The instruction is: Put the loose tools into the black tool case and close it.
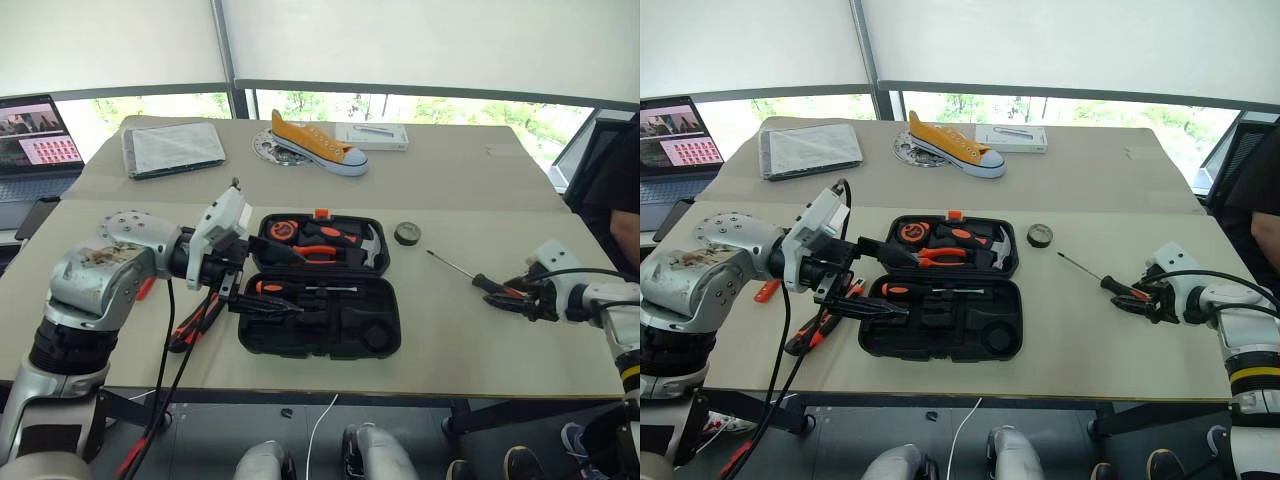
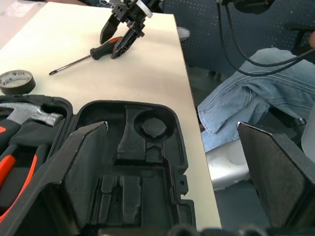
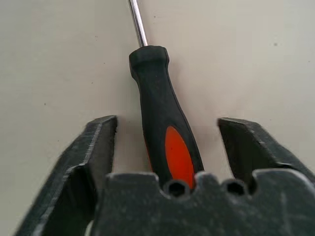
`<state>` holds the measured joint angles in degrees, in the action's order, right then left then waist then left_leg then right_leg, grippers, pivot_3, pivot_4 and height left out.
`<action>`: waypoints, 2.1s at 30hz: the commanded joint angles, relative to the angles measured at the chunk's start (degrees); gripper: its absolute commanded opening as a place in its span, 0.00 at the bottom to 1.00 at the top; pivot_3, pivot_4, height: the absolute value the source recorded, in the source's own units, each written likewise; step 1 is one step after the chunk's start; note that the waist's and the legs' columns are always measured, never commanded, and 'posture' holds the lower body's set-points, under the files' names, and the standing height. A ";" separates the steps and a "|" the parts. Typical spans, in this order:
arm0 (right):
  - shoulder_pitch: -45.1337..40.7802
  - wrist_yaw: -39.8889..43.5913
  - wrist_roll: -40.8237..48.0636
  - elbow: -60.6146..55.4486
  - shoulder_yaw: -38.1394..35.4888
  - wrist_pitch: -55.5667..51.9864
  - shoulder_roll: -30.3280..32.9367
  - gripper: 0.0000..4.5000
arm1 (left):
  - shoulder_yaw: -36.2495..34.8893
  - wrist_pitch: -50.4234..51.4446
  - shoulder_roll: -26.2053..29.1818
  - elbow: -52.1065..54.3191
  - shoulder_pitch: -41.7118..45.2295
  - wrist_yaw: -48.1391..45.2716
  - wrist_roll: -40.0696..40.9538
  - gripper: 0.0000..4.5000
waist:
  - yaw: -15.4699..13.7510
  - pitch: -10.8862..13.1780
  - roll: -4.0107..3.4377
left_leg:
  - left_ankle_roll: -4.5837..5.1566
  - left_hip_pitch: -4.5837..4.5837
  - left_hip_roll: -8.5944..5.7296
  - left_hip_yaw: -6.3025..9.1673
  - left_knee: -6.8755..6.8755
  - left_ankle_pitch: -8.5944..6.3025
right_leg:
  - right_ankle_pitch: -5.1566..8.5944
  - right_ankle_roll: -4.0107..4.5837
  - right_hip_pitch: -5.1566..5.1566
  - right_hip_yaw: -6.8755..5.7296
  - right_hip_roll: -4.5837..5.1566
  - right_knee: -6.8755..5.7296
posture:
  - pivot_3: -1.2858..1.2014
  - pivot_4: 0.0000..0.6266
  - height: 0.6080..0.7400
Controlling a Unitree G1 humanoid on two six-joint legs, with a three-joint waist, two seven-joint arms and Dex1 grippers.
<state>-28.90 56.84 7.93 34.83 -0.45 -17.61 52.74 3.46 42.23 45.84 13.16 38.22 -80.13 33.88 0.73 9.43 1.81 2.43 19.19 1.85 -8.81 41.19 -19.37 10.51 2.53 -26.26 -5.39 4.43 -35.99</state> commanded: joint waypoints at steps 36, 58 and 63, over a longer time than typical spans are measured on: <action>-10.82 12.20 -4.82 -32.65 21.63 0.70 -15.13 0.23 | -10.15 -7.22 15.16 6.68 -18.37 2.63 -0.13 1.00 | -0.50 0.18 -0.46 | -0.38 0.17 0.06 -0.17 -0.25 0.11 | 0.13 0.45 -0.47 -0.10 -0.13 -0.24 | 0.52 0.24 0.94; -10.62 5.63 1.08 -37.90 16.75 -11.52 -22.23 0.36 | -7.27 -9.77 13.63 4.25 -15.79 2.94 -1.58 1.00 | 0.04 0.18 -0.46 | -0.39 0.13 0.05 -0.26 -0.28 0.11 | -0.04 0.74 -0.48 -0.11 -0.15 -0.25 | 0.52 0.24 0.94; -9.80 5.21 -0.51 -36.85 19.08 -10.93 -22.94 0.00 | -6.90 -10.27 13.33 3.47 -15.43 2.71 -2.18 1.00 | 0.13 0.18 -0.46 | -0.39 0.12 0.06 -0.29 -0.28 0.11 | -0.03 0.73 -0.48 -0.12 -0.16 -0.26 | 0.52 0.24 0.94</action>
<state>-38.95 62.28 7.85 -0.74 18.09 -28.94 29.92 -3.15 32.95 59.13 16.70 21.87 -77.21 31.67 0.86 9.61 1.36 2.04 19.30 1.91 -9.11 40.91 -19.26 10.48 3.26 -26.75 -5.50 4.27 -36.25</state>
